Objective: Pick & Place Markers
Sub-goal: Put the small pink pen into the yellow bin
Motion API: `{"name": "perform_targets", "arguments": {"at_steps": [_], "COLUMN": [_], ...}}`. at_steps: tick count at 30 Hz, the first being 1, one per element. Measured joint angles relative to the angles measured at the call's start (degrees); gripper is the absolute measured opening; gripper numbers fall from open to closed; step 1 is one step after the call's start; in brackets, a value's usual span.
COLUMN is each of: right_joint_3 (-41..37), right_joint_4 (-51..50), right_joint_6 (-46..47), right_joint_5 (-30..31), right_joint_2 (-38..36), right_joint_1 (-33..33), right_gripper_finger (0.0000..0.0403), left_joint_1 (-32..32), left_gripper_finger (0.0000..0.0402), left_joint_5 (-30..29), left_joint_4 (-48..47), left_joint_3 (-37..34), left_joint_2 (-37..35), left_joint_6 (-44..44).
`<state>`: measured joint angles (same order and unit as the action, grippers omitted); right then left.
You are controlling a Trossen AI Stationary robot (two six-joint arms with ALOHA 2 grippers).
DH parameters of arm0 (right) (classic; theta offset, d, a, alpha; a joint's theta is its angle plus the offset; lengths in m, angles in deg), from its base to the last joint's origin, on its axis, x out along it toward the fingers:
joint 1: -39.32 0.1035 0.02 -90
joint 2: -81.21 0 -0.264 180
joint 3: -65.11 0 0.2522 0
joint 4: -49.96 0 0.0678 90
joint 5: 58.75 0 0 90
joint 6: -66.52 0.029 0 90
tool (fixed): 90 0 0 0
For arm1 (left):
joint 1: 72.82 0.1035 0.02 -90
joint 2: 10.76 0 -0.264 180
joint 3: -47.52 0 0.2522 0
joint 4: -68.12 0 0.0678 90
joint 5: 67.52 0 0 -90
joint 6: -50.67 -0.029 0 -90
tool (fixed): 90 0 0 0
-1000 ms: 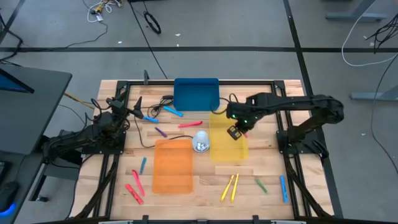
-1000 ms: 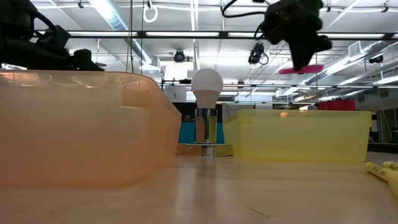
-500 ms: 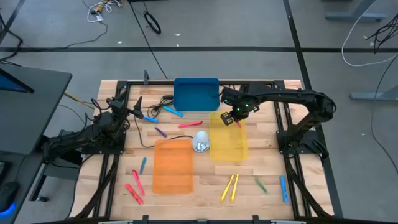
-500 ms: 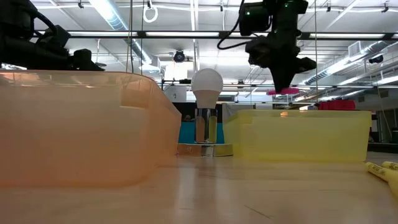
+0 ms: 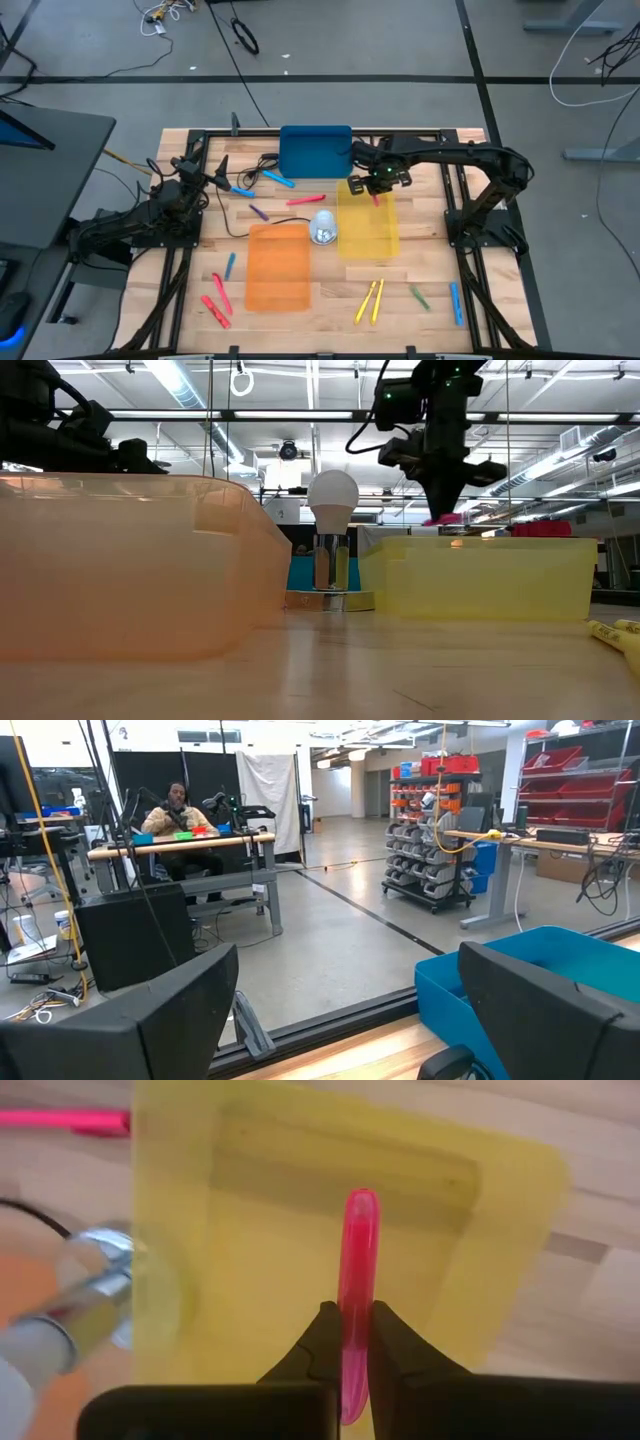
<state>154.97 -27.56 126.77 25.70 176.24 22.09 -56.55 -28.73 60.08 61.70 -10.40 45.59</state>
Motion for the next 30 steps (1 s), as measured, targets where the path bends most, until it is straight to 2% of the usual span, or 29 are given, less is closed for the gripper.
{"name": "perform_targets", "arguments": {"at_steps": [19,30], "right_joint_3": [-11.2,-12.2], "right_joint_4": [10.9,12.4], "right_joint_6": [9.4,9.7], "right_joint_5": [1.9,0.7], "right_joint_2": [1.1,4.9], "right_joint_1": [0.8,0.8], "right_gripper_finger": [0.0013,0.0013], "left_joint_1": [0.0,0.0], "left_gripper_finger": [0.0383,0.0383], "left_joint_5": [0.0,0.0], "left_joint_4": [0.0,0.0], "left_joint_3": [0.0,0.0], "left_joint_2": [0.0,0.0], "left_joint_6": [0.0,0.0]}}
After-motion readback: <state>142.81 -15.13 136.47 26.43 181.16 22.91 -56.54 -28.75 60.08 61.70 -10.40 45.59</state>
